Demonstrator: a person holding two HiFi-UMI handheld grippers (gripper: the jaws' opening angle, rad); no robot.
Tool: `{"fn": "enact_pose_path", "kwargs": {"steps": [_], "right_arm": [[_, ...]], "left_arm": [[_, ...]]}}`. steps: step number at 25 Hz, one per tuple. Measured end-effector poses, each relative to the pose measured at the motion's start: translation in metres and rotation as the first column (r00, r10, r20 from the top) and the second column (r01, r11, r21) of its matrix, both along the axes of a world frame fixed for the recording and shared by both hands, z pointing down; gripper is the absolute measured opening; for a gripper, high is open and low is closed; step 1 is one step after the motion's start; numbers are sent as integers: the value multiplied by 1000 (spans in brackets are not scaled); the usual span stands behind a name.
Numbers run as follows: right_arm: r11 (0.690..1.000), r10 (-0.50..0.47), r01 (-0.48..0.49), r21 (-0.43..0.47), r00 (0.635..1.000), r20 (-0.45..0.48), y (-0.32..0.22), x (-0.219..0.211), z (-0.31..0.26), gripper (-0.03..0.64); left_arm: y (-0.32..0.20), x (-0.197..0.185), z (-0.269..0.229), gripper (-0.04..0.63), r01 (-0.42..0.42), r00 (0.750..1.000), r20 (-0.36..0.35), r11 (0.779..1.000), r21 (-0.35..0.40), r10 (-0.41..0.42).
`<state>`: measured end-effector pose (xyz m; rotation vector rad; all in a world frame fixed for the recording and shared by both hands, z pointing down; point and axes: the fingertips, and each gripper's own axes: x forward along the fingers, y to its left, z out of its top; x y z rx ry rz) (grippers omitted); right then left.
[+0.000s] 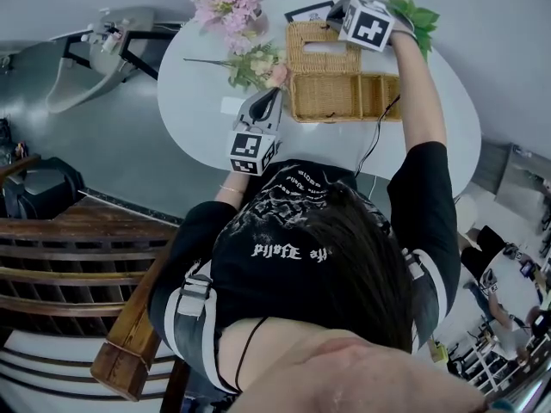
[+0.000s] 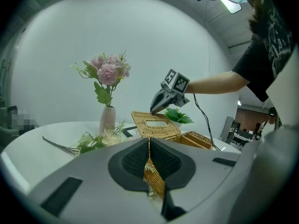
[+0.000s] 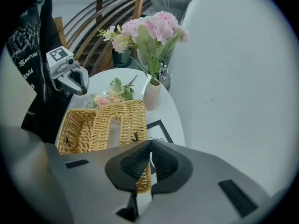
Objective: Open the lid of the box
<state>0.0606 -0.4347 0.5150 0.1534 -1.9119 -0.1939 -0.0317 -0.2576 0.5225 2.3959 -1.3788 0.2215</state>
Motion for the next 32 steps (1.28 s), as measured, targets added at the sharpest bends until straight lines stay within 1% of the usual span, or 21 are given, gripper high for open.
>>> {"fn": "enact_pose_path", "kwargs": {"steps": [2, 7, 9, 13, 17, 19, 27, 29, 32], "right_arm": [[1000, 10, -10, -5, 1000, -5, -5, 1, 5, 35], [995, 37, -36, -93, 999, 3, -3, -1, 19, 35], [994, 44, -44, -97, 999, 1, -5, 0, 24, 35], [988, 71, -71, -137, 997, -1, -5, -1, 38, 35], [977, 94, -86, -197, 995, 32, -2, -7, 48, 35], [971, 108, -98, -217, 994, 35, -1, -7, 53, 35], [964, 124, -113, -241, 992, 32, -3, -10, 64, 35], [960, 147, -135, -243, 989, 31, -5, -9, 66, 35], [960, 193, -189, -208, 981, -1, -15, 2, 72, 35]], "left_arm": [[-1, 1, 2, 25, -13, 1000, 9, 1000, -6, 13], [-1, 4, 6, 25, -23, 1000, 12, 1000, -20, 23], [-2, 5, 6, 25, -24, 1000, 13, 999, -22, 25], [-4, 6, 8, 25, -29, 999, 20, 999, -29, 29], [-3, 6, 11, 25, -26, 999, 25, 999, -45, 27], [-2, 7, 12, 25, -26, 999, 27, 998, -50, 27], [-4, 9, 14, 25, -24, 999, 24, 998, -53, 25], [-3, 9, 14, 25, -23, 999, 27, 998, -53, 25], [-2, 11, 15, 25, -22, 999, 29, 998, -60, 24]]}}
